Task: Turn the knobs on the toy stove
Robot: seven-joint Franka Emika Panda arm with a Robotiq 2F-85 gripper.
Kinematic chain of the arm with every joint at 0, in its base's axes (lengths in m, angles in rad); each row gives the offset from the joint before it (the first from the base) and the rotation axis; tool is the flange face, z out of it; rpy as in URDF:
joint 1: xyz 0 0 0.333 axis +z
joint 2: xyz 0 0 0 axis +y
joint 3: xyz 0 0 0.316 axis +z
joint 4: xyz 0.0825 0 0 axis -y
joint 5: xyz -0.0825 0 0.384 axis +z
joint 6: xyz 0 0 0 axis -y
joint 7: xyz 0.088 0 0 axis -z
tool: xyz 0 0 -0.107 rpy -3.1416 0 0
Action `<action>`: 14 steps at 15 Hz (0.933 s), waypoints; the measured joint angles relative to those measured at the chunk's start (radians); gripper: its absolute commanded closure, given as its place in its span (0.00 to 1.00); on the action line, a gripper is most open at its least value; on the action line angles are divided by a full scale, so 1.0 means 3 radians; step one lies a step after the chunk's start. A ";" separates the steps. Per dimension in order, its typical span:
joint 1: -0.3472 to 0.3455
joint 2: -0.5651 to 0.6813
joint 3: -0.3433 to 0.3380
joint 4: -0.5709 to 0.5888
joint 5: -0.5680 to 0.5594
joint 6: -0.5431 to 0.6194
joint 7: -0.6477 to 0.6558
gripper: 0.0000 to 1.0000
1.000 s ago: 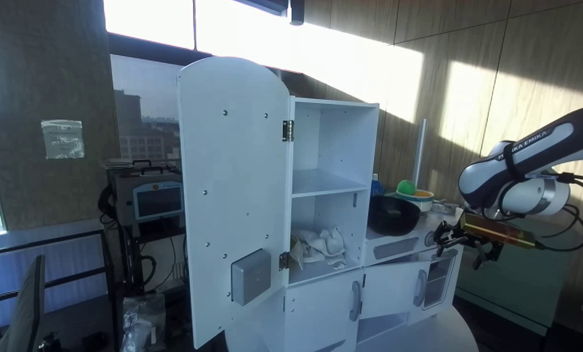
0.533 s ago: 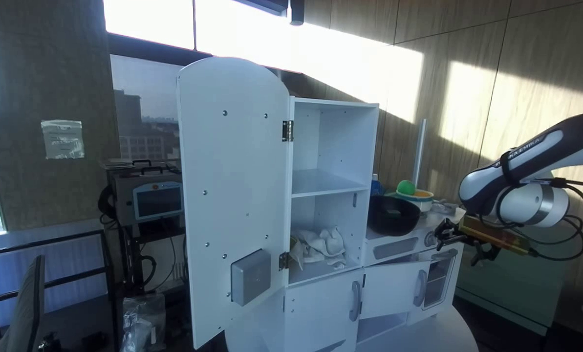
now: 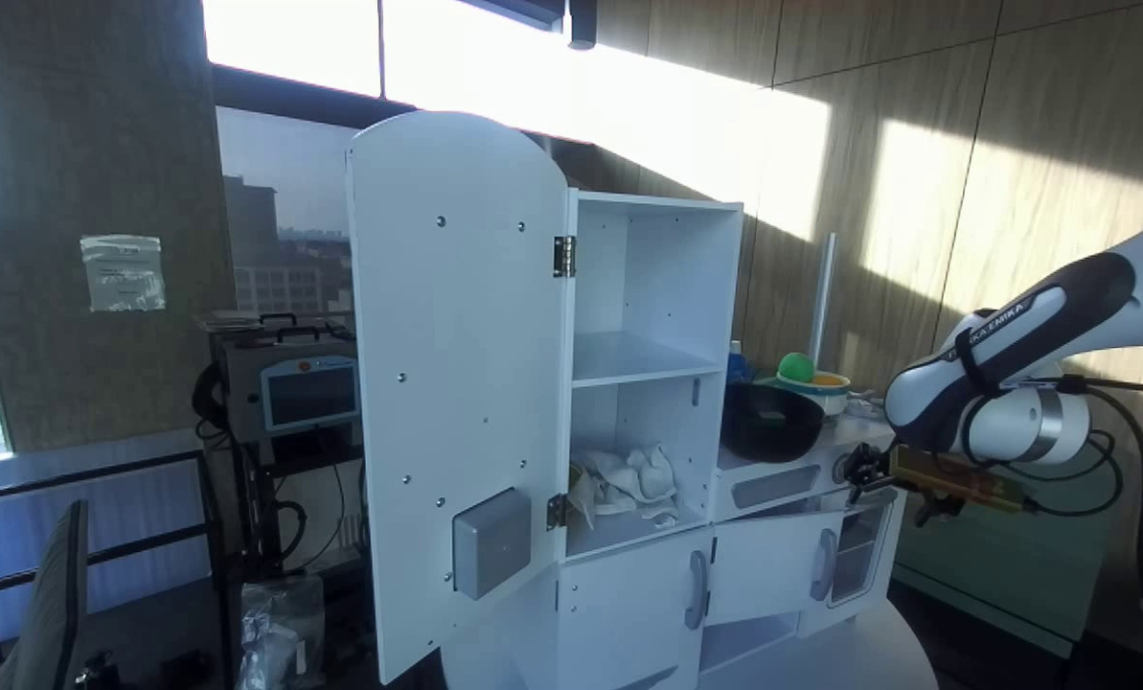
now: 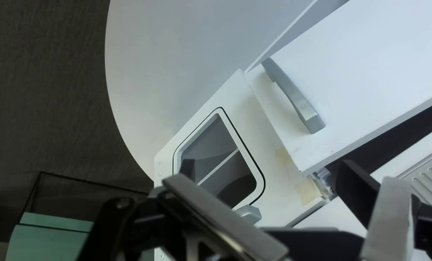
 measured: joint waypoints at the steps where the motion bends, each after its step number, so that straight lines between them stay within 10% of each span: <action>1: -0.0003 0.0042 -0.0008 0.0026 -0.0007 0.0038 -0.0003 0.00; 14: 0.0188 0.0169 -0.0123 0.0140 0.0450 0.0049 -0.0409 0.00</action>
